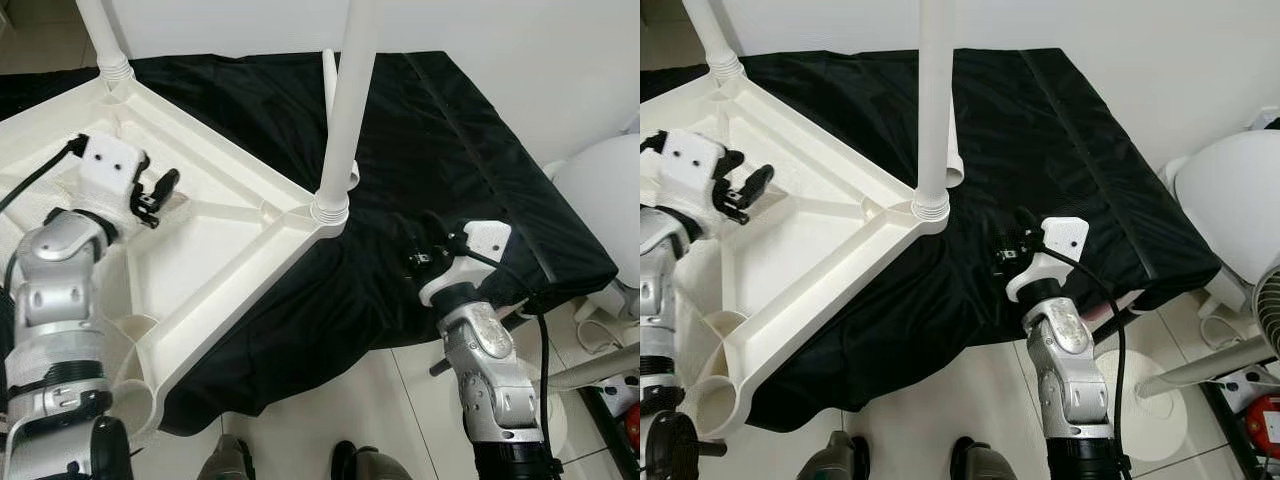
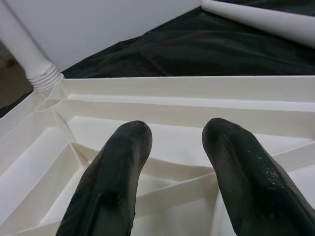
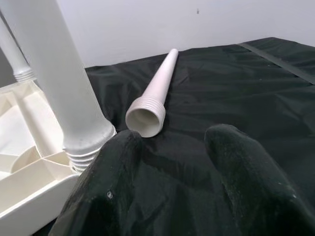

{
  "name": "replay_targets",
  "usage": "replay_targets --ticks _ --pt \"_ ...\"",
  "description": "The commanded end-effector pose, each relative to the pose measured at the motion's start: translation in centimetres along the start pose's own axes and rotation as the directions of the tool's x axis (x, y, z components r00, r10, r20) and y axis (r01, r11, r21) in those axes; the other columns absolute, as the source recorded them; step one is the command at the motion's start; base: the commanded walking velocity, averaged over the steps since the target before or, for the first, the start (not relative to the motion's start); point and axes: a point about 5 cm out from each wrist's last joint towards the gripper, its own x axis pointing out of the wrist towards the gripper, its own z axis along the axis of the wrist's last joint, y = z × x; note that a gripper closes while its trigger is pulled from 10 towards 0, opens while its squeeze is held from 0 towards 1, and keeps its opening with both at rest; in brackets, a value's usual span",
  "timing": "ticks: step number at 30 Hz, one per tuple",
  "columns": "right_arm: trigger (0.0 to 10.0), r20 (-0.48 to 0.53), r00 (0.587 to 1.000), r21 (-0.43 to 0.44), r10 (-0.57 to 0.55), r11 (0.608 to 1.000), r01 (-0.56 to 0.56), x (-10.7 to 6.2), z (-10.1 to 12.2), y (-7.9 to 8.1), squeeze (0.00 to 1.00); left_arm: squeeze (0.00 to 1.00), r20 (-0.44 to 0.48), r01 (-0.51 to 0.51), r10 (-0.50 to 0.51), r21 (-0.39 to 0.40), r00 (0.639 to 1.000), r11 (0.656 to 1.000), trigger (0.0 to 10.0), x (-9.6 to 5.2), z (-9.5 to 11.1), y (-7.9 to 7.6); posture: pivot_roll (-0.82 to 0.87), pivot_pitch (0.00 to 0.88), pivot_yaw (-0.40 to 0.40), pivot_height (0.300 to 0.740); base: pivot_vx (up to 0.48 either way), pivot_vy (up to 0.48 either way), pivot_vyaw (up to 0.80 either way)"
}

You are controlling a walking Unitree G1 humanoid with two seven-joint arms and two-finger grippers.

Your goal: Building children table

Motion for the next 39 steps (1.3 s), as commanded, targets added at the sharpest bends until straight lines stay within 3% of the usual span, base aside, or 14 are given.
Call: replay_targets --ticks 1,12,14,21,22,28,32,39 --pt "10.0 -0.034 0.999 -0.009 -0.024 1.000 0.024 -0.2 -0.7 -0.4 0.00 0.00 -0.014 -0.062 0.061 -0.031 0.998 0.998 10.0 -0.3 -0.5 -0.1 0.10 0.149 -0.023 0.740 0.000 0.000 0.00" --pt "10.0 -0.088 0.995 -0.011 -0.055 0.998 0.054 0.1 -1.5 -0.6 0.00 0.00 -0.015 -0.037 0.035 -0.198 0.999 0.980 10.0 -0.4 -0.9 -2.5 0.12 0.140 -0.045 0.740 0.000 0.000 0.00" --pt "10.0 -0.099 0.994 -0.017 -0.035 0.999 0.033 0.4 -1.6 -0.5 0.00 0.00 -0.008 -0.049 0.049 -0.287 0.999 0.957 10.0 -0.4 -0.9 -3.5 0.14 0.128 -0.065 0.740 0.000 0.000 0.00" --pt "10.0 -0.103 0.995 -0.052 0.001 0.999 -0.006 0.8 -1.9 -0.2 0.00 0.00 -0.010 -0.068 0.069 -0.372 0.998 0.926 10.0 -0.4 -1.0 -4.8 0.15 0.112 -0.079 0.740 0.000 0.000 0.00" --pt "10.0 -0.106 0.994 -0.062 0.007 0.998 -0.013 1.0 -2.1 0.0 0.00 0.00 -0.028 -0.081 0.077 -0.430 0.997 0.899 10.0 -0.4 -1.1 -5.8 0.16 0.092 -0.082 0.740 0.000 0.000 0.00" --pt "10.0 -0.110 0.994 -0.076 0.001 0.997 -0.009 1.4 -2.3 0.1 0.00 0.00 -0.042 -0.081 0.070 -0.469 0.997 0.880 10.0 -0.2 -1.2 -6.8 0.16 0.089 -0.083 0.740 0.000 0.000 0.00" --pt "10.0 -0.101 0.995 -0.114 0.002 0.993 -0.014 1.5 -2.3 0.3 0.00 0.00 -0.032 -0.070 0.062 -0.394 0.998 0.916 10.0 -0.1 -0.7 -7.8 0.16 0.091 -0.088 0.740 0.000 0.000 0.00" --pt "10.0 -0.098 0.995 -0.115 -0.007 0.993 -0.004 1.2 -2.4 0.2 0.00 0.00 -0.063 -0.089 0.070 -0.394 0.996 0.915 10.0 -0.1 -1.0 -8.3 0.15 0.091 -0.089 0.740 0.000 0.000 0.00"
